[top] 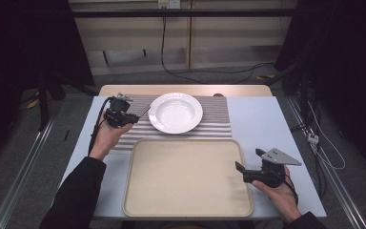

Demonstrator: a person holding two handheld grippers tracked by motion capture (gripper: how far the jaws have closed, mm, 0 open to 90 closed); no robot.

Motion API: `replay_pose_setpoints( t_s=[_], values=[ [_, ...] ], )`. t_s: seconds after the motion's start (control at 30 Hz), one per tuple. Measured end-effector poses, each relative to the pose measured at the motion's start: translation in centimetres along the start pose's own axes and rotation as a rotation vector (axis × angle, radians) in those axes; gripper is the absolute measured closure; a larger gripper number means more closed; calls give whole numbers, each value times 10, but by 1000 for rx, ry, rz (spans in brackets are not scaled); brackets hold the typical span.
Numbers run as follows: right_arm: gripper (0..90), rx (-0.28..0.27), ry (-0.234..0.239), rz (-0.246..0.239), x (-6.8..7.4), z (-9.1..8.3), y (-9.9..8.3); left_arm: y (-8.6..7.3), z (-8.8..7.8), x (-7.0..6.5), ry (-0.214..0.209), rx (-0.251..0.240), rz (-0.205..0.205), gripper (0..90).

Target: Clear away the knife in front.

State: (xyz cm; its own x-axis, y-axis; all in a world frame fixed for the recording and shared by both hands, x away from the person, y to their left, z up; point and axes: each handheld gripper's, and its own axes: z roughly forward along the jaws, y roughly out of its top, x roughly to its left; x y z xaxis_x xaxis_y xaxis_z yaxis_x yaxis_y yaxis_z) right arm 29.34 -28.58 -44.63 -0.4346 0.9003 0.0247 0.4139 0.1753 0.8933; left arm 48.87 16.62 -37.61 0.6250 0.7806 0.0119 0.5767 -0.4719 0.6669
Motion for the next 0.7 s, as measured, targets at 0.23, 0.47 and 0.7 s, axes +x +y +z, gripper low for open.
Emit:
replay_pose_setpoints(
  t_s=[0.23, 0.47, 0.7],
  values=[
    [82, 0, 0, -3, 0, 0, 0, -3, -10, -12, -8, -16, 7, 800],
    [82, -1, -1, -8, 1, 0, 0, -7, -15, -24, -14, -16, 24, 800],
    [82, -3, 1, -6, 1, 0, 0, -11, -18, -35, -27, -21, 23, 800]
  ],
)
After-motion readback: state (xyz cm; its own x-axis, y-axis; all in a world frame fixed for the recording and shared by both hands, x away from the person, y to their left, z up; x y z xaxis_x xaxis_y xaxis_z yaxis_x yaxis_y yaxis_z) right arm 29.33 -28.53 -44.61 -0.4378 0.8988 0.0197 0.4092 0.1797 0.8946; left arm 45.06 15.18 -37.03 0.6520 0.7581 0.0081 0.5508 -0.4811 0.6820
